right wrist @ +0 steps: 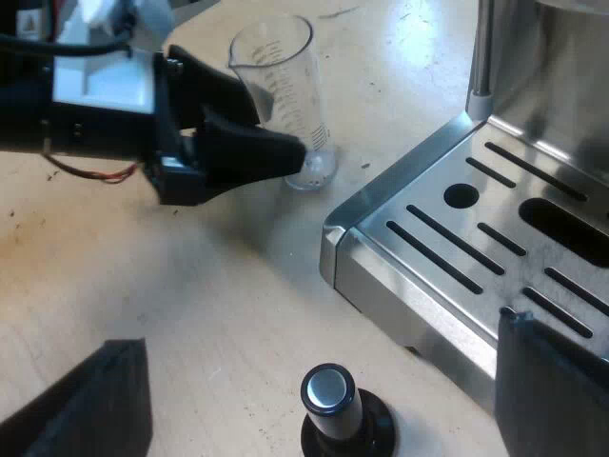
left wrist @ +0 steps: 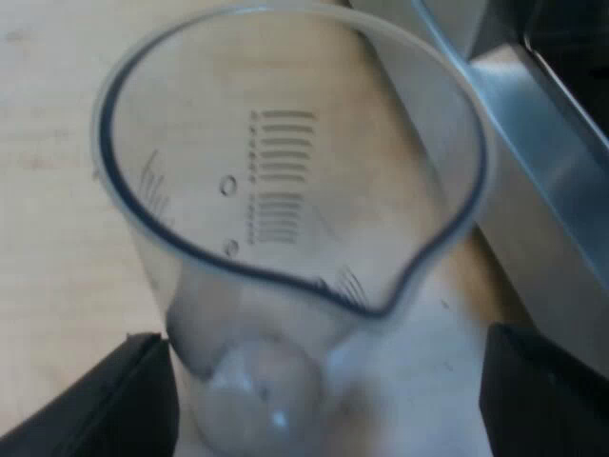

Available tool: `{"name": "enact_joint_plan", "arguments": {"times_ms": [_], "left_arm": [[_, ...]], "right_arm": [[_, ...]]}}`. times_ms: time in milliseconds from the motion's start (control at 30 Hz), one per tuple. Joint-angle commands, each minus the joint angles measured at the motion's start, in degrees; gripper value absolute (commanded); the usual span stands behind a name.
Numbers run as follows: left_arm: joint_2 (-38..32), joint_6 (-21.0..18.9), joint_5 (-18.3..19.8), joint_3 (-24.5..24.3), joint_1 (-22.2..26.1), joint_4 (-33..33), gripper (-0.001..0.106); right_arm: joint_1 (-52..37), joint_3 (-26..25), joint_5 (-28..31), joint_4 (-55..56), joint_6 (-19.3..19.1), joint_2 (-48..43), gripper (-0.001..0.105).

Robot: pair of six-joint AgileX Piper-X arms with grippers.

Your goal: Pour the beans into the coffee machine

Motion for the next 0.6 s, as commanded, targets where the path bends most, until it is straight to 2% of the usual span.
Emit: {"name": "enact_joint_plan", "arguments": {"times_ms": [33, 200, 367, 533, 600], "left_arm": [[-3.44, -0.31, -0.51, -0.16, 0.00, 8.07, 0.068], [-11.23, -0.31, -0.51, -0.16, 0.00, 17.56, 0.068], [-21.26, -0.31, -0.51, -0.16, 0.00, 20.73, 0.068], [-34.91, -0.31, -0.51, -1.00, 0.00, 26.76, 0.068], [-38.57, -0.31, -0.51, -1.98, 0.00, 29.94, 0.068]], "right_arm": [[0.02, -0.23, -0.98, -0.58, 0.13, -0.08, 0.079], [0.02, -0.23, -0.98, -0.58, 0.13, -0.39, 0.079], [0.02, -0.23, -0.98, -0.58, 0.13, -1.78, 0.079], [0.02, -0.23, -0.98, 0.56, 3.90, -5.09, 0.079], [0.02, -0.23, -0.98, 1.92, 3.90, -6.62, 0.079]]}}
